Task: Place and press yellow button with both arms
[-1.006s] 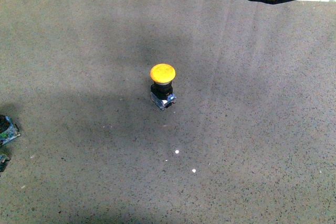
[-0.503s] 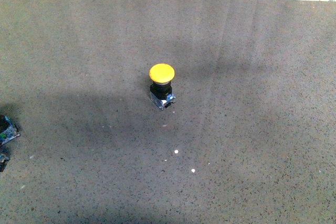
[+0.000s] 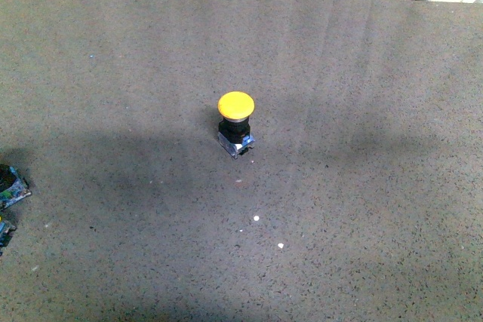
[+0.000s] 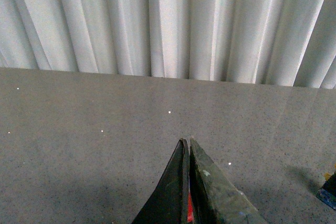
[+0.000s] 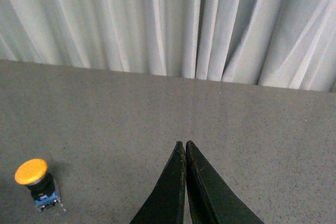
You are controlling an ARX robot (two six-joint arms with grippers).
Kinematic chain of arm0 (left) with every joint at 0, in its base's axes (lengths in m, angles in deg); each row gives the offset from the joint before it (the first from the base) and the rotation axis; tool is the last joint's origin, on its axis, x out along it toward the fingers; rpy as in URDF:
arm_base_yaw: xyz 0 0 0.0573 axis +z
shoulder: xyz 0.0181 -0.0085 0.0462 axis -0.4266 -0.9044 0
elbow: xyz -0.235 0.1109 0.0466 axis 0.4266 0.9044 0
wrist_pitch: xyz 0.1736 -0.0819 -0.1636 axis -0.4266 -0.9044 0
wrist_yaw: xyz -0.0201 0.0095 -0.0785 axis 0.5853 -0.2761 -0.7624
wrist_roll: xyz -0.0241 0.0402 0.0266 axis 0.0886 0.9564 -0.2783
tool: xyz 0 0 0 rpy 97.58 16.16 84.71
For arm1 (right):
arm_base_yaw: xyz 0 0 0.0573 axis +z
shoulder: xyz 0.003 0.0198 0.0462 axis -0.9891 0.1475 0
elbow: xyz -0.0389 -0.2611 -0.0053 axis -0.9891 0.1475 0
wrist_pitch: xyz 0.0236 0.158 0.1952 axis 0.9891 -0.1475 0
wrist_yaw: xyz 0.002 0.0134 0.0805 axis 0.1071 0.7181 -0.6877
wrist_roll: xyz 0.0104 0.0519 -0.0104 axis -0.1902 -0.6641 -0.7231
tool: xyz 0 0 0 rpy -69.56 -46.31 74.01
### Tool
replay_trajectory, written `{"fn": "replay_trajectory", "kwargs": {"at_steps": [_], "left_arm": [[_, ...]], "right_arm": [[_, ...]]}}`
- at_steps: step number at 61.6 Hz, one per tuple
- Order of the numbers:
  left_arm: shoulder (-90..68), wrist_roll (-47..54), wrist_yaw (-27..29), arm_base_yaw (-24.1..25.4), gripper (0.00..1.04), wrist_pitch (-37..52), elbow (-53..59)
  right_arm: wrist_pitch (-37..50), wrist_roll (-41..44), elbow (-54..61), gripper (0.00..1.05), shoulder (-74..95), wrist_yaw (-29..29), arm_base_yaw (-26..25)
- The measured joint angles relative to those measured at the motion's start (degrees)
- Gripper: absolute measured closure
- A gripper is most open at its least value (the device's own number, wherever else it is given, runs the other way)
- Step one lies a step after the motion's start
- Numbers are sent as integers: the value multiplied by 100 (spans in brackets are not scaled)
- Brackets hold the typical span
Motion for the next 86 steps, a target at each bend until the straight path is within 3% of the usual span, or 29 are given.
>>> {"fn": "replay_trajectory", "kwargs": {"at_steps": [5,17,50,86], "left_arm": [[0,0,-2,0,103,0,0],[0,0,0,0,103,0,0],[0,0,0,0,103,0,0],[0,0,-2,0,103,0,0]], "right_arm": [[245,0,247,103,-72,-81,-96],[-520,0,507,103,-1016,-599,-638],[-2367,2,529,103,-3062,-636,-662],[-3659,2,531,103,-4382,-636,-662]]}}
